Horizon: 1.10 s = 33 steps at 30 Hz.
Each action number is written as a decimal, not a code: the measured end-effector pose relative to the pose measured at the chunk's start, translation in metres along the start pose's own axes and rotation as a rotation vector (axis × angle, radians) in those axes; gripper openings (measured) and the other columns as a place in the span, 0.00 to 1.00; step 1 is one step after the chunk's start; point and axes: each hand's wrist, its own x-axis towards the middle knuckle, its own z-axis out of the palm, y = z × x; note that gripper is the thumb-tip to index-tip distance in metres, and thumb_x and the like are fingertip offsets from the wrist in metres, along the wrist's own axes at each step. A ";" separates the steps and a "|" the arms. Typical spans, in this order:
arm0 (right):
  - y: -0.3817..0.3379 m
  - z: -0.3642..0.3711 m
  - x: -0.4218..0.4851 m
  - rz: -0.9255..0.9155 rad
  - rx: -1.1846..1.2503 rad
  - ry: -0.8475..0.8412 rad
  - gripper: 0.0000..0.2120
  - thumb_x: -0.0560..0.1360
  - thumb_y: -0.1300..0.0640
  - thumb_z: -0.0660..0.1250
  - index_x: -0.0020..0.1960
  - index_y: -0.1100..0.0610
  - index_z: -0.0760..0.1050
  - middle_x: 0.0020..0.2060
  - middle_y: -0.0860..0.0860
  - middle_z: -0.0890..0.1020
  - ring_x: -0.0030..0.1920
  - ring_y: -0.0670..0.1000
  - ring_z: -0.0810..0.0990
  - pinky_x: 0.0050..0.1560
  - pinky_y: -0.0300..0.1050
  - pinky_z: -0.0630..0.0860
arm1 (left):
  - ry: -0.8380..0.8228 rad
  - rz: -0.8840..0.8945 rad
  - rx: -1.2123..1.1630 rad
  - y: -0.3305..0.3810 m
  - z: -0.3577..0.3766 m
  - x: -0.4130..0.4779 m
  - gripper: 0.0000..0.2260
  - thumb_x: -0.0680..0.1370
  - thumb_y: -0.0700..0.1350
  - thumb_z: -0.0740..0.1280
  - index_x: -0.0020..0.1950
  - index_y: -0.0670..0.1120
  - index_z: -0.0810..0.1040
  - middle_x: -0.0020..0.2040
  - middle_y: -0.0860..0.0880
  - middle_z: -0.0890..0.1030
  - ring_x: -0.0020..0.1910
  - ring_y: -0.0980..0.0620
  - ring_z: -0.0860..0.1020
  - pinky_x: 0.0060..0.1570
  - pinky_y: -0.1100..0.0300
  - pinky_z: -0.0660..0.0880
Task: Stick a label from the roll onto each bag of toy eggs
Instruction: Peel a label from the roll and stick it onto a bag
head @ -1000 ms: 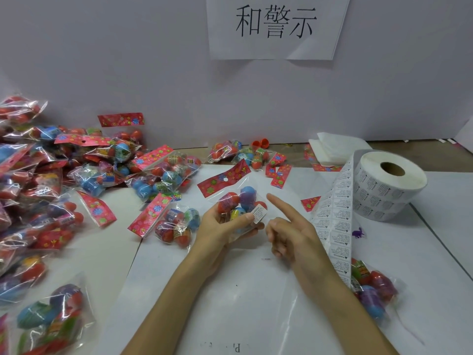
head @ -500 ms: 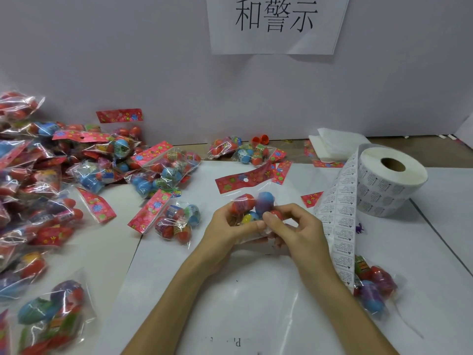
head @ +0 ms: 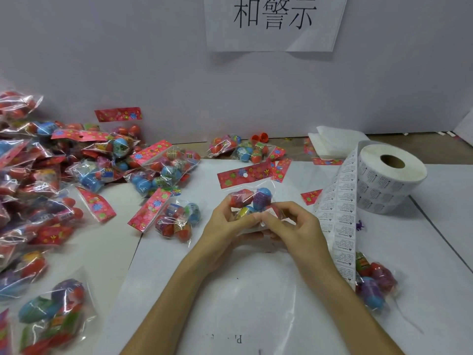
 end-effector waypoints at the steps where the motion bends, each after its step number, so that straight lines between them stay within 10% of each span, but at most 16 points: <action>1: 0.001 0.001 0.000 -0.015 -0.013 0.000 0.06 0.74 0.57 0.75 0.49 0.58 0.83 0.36 0.46 0.84 0.34 0.46 0.83 0.36 0.38 0.79 | 0.000 -0.002 -0.003 0.000 0.000 0.000 0.24 0.74 0.42 0.74 0.69 0.43 0.74 0.60 0.39 0.84 0.57 0.38 0.84 0.52 0.46 0.83; 8: -0.001 -0.004 0.001 0.004 0.007 -0.064 0.07 0.79 0.59 0.69 0.53 0.60 0.84 0.35 0.52 0.82 0.36 0.48 0.79 0.42 0.39 0.79 | 0.036 0.020 0.011 0.002 -0.001 0.000 0.22 0.77 0.45 0.71 0.68 0.36 0.73 0.53 0.38 0.85 0.46 0.40 0.84 0.50 0.48 0.81; 19: 0.004 -0.001 0.001 -0.010 -0.057 0.005 0.04 0.79 0.58 0.70 0.48 0.58 0.83 0.34 0.51 0.83 0.33 0.46 0.79 0.38 0.40 0.80 | 0.018 0.006 0.113 -0.005 -0.003 0.002 0.35 0.66 0.45 0.83 0.69 0.45 0.72 0.61 0.40 0.84 0.59 0.37 0.83 0.64 0.39 0.78; 33: 0.004 -0.003 0.003 0.030 -0.055 0.015 0.06 0.76 0.56 0.74 0.46 0.59 0.81 0.38 0.63 0.84 0.28 0.51 0.78 0.35 0.46 0.79 | -0.030 0.022 0.100 -0.006 -0.005 0.003 0.34 0.65 0.41 0.82 0.69 0.44 0.74 0.62 0.37 0.82 0.57 0.36 0.84 0.57 0.46 0.81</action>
